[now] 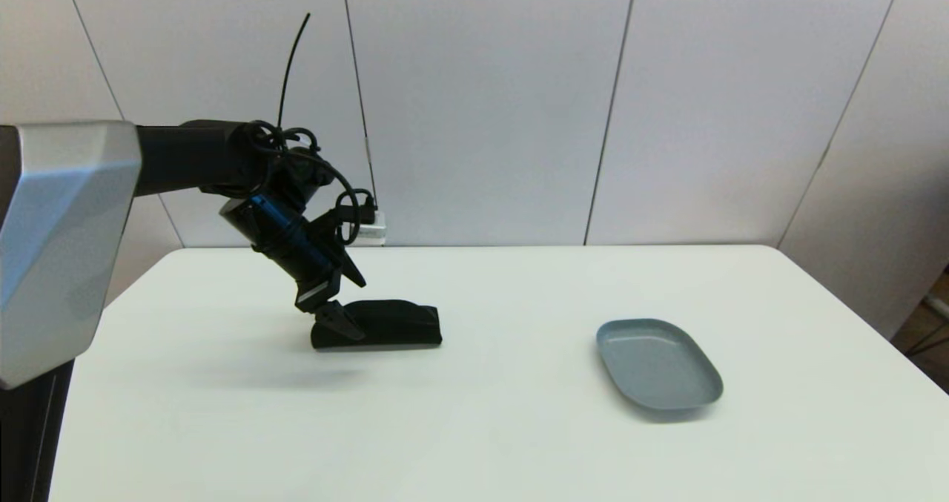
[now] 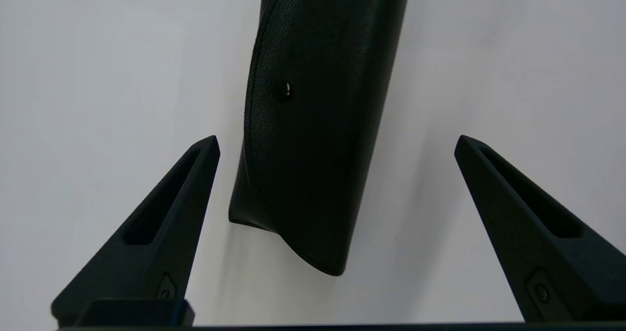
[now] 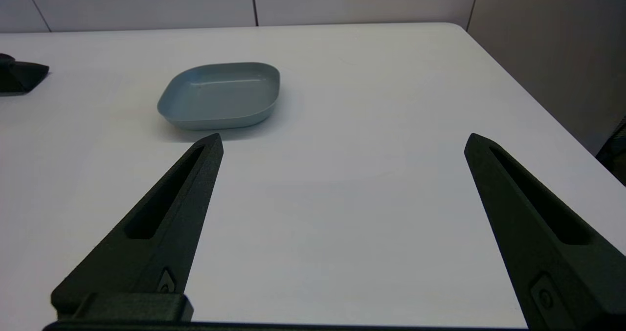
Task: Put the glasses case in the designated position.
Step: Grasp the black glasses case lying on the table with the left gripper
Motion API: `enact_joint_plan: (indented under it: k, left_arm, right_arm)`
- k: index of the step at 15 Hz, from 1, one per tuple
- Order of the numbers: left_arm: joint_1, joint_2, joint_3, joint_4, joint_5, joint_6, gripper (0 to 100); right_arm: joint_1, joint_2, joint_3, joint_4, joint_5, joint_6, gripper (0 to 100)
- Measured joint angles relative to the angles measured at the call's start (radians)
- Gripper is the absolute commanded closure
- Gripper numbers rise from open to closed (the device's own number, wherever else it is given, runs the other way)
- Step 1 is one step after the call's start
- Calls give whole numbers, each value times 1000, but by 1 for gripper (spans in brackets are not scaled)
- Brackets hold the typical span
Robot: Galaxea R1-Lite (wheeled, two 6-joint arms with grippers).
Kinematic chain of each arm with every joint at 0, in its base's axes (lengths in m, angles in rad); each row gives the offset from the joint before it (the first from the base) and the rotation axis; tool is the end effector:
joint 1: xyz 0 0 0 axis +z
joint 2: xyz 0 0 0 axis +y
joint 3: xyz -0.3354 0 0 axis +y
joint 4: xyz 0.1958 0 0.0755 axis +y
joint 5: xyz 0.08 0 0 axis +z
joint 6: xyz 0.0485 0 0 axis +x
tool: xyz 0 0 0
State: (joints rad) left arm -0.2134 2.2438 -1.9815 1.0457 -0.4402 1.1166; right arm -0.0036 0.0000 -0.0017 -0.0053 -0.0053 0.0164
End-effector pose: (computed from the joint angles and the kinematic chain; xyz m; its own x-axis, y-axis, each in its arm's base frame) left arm 0.4353 -0.1155 0.1648 0.1394 -0.4662 -0.8736 0.9796 0.1938 0.0529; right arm -0.0112 -0.0002 0.0767 0.9999 -0.0089 0.0070 0.0088 0.9998 0.0164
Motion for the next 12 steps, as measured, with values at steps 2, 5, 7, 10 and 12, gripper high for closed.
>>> enact_joint_plan:
  k: [2, 5, 7, 10, 12]
  left_arm:
    - [3, 17, 0, -4, 0, 0, 0]
    - [3, 37, 1, -4, 1, -5, 0]
    - [3, 47, 1, -3, 1, -5, 0]
    - [1, 61, 3, -3, 0, -6, 0]
    - [-1, 69, 4, -4, 0, -8, 0]
  right_arm:
    - [0, 0, 0, 0, 0, 0, 0]
    - [0, 0, 0, 0, 0, 0, 0]
    - [0, 0, 0, 0, 0, 0, 0]
    - [0, 0, 0, 0, 0, 0, 0]
    - [0, 0, 0, 0, 0, 0, 0]
